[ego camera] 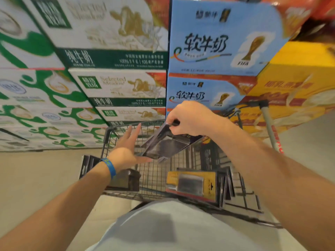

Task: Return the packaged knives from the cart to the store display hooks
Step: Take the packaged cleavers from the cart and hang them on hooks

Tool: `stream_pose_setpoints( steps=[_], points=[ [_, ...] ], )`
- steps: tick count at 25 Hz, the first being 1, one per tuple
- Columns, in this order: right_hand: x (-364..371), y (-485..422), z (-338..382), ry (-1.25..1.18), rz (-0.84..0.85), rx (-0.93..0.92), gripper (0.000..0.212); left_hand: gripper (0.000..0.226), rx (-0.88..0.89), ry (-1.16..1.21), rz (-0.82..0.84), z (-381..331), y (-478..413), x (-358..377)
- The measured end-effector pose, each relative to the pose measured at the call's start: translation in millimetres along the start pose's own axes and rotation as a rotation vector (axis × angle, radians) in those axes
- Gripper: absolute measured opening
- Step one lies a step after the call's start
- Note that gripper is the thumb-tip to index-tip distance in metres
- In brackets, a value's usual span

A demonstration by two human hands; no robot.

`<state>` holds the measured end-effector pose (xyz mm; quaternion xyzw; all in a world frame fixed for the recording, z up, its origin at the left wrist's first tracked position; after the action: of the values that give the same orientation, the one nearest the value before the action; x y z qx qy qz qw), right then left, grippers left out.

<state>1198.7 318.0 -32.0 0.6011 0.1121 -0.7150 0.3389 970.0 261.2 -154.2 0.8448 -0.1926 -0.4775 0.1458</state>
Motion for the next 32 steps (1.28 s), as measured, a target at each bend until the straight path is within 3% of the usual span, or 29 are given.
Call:
stream_pose_setpoints(
  steps=[2,5,7,9,11,13,14,15,17,20,24,27,32],
  points=[
    [-47,-1,13,0.044,-0.061,-0.079,0.018,0.124,0.141,0.077,-0.058,-25,-16,-35],
    [-102,3,33,0.012,-0.192,-0.209,0.016,0.064,0.316,0.179,-0.169,-51,-19,-71],
    [-128,7,32,-0.02,-0.281,-0.271,0.015,0.04,0.397,0.307,-0.294,-58,-16,-79],
    [-139,7,19,-0.067,-0.392,-0.266,0.032,0.034,0.403,0.405,-0.394,-68,-9,-77],
    [-130,6,6,-0.146,-0.645,-0.198,0.055,0.035,0.328,0.483,-0.479,-78,-3,-72],
    [-95,9,-2,-0.382,-0.927,0.027,0.075,0.032,0.253,0.604,-0.508,-87,-1,-71],
    [-70,10,-3,-0.582,-0.945,0.197,0.087,0.029,0.228,0.684,-0.509,-89,-1,-72],
    [-42,10,-1,-0.755,-0.852,0.357,0.1,0.027,0.207,0.771,-0.509,-90,0,-74],
    [11,9,16,-0.927,-0.549,0.454,0.115,0.029,0.182,0.945,-0.483,-90,3,-80],
    [46,1,36,-1.275,-0.465,0.379,0.079,0.037,0.2,1.135,-0.407,-86,5,-90],
    [40,-3,36,-1.455,-0.602,0.309,0.047,0.053,0.139,1.361,-0.186,-59,9,-98],
    [38,2,37,-1.556,-0.69,0.31,0.047,0.06,0.068,1.355,-0.106,-54,10,-90],
    [43,33,35,-1.532,-0.944,0.551,0.051,0.071,0.214,1.007,-0.322,-68,-5,-90]
  ],
)
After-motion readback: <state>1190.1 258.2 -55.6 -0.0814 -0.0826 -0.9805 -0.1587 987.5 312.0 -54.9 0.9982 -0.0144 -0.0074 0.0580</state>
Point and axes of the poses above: each hand's wrist, its own y-axis away from the middle knuckle, its own x-axis out of the palm, z = x × y, the point moved 2 cm from there along -y, towards the middle knuckle
